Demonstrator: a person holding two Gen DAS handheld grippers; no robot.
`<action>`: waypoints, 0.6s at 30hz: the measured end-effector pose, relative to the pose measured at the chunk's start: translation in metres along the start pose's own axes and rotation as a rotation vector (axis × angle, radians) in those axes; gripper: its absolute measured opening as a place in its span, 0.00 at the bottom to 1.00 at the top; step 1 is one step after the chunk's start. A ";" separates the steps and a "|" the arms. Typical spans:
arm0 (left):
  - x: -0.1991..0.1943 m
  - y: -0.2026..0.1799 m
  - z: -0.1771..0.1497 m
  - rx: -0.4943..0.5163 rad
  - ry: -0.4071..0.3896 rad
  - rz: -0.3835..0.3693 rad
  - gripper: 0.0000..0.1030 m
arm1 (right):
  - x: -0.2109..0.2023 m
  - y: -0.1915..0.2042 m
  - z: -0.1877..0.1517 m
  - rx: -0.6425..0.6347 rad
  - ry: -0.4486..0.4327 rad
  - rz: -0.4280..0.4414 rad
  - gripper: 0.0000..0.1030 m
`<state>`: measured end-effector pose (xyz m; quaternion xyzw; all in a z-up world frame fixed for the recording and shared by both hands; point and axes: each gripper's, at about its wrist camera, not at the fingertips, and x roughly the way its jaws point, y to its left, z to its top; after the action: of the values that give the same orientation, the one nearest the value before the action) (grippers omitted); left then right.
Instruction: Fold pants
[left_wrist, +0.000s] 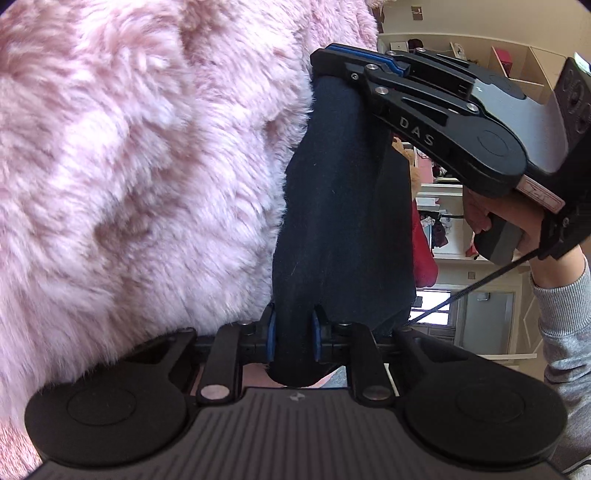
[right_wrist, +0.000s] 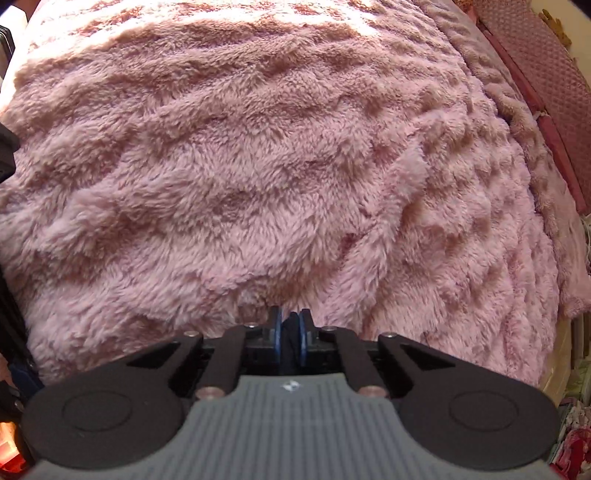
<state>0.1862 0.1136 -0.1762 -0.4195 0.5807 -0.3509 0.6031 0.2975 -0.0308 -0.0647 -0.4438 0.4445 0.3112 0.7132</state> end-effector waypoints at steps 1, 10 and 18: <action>0.000 -0.002 -0.001 0.007 -0.005 0.007 0.19 | 0.002 -0.006 -0.001 0.039 0.002 0.008 0.00; 0.004 -0.028 -0.006 0.117 -0.021 0.108 0.36 | -0.003 -0.041 0.008 0.249 -0.120 0.083 0.21; -0.003 -0.065 -0.014 0.136 -0.170 0.275 0.48 | -0.064 -0.049 -0.041 0.605 -0.413 0.028 0.76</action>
<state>0.1763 0.0885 -0.1154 -0.3224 0.5546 -0.2667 0.7193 0.2977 -0.0910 0.0019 -0.1344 0.3690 0.2583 0.8827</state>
